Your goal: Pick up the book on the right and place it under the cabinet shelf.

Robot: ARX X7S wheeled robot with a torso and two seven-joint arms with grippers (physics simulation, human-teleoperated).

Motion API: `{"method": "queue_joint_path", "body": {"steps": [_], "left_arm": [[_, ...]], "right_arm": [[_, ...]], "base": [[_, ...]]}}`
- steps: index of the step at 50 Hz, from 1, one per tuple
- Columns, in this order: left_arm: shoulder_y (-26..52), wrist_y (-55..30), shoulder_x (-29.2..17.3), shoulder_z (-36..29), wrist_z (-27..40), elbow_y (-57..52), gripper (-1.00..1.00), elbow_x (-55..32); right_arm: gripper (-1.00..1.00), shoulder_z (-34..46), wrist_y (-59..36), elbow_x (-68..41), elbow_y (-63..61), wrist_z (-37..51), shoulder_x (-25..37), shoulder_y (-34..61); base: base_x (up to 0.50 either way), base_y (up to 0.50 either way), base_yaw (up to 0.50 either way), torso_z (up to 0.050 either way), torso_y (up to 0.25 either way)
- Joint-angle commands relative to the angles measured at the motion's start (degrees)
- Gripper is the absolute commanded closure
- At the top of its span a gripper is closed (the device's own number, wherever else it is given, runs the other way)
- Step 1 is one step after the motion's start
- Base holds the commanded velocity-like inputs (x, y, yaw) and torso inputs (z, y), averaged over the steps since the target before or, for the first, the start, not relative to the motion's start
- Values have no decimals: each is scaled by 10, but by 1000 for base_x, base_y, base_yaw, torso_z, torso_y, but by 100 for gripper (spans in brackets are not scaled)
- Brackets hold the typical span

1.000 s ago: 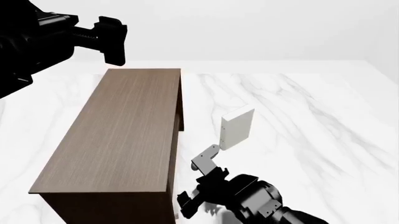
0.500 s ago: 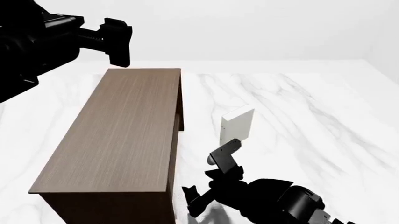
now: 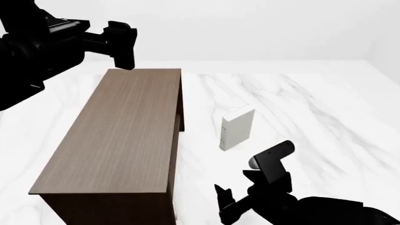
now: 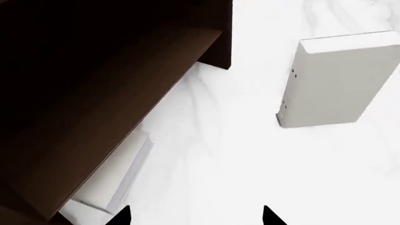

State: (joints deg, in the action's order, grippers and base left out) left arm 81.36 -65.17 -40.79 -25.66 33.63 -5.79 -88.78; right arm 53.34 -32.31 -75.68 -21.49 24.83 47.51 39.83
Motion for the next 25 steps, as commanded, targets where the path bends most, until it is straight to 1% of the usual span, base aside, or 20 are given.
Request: {"method": "queue_joint_path", "body": {"steps": [1, 7, 15, 25], "left_arm": [[-27, 24, -13, 21, 5, -16, -100, -12], [-59, 39, -39, 45, 25, -40, -100, -34], [-105, 61, -77, 78, 56, -71, -100, -67], [-163, 91, -129, 127, 88, -107, -100, -108]], "right_arm": [[-100, -40, 24, -59, -129, 105, 101, -40], [-100, -57, 38, -84, -169, 148, 130, -45], [-100, -67, 23, -114, -187, 195, 138, -20], [-100, -79, 45, -126, -232, 245, 163, -36]], "base": [[0, 0, 0, 0, 0], [0, 0, 0, 0, 0], [0, 0, 0, 0, 0], [0, 0, 0, 0, 0]]}}
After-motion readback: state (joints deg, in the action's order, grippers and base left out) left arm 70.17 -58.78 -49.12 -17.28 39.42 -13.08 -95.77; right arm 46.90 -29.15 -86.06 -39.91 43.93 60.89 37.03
